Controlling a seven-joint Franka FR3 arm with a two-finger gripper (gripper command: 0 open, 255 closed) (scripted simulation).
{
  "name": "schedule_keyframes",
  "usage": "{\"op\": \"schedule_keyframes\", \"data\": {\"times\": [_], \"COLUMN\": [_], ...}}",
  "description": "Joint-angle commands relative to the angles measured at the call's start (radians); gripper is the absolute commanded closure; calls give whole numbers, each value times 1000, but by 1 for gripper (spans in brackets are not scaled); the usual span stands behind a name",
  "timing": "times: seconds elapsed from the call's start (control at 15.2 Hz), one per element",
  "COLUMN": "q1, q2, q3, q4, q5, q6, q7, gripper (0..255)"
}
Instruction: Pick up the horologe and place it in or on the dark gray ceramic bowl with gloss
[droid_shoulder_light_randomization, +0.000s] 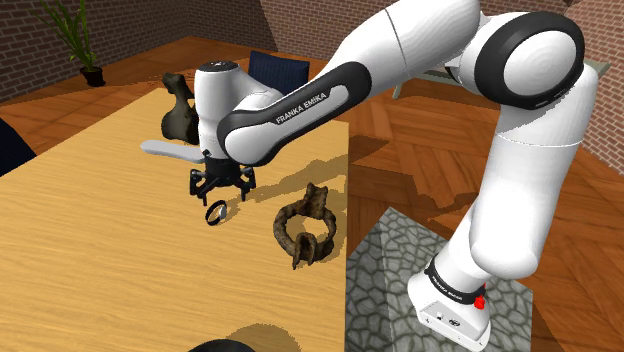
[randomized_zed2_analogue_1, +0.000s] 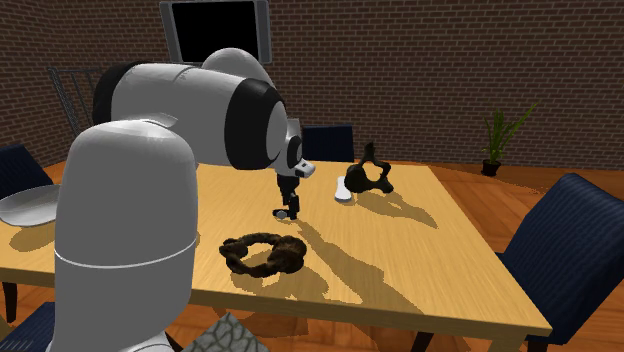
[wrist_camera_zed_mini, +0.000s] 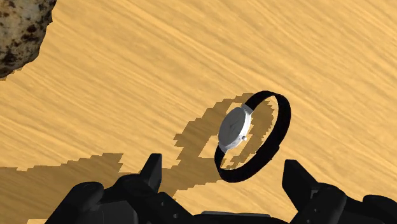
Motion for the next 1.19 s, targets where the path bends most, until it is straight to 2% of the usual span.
{"op": "schedule_keyframes", "data": {"times": [0.0, 0.26, 0.33, 0.92, 1.12], "q1": [0, 0, 0, 0, -4], "q2": [1, 1, 1, 1, -20], "q3": [0, 0, 0, 0, 5], "q4": [-2, -2, -2, -2, 13], "q5": [-1, -1, -1, -1, 12], "q6": [3, 3, 3, 3, -31], "q7": [1, 1, 1, 1, -7], "gripper": [0, 0, 255, 255, 255]}}
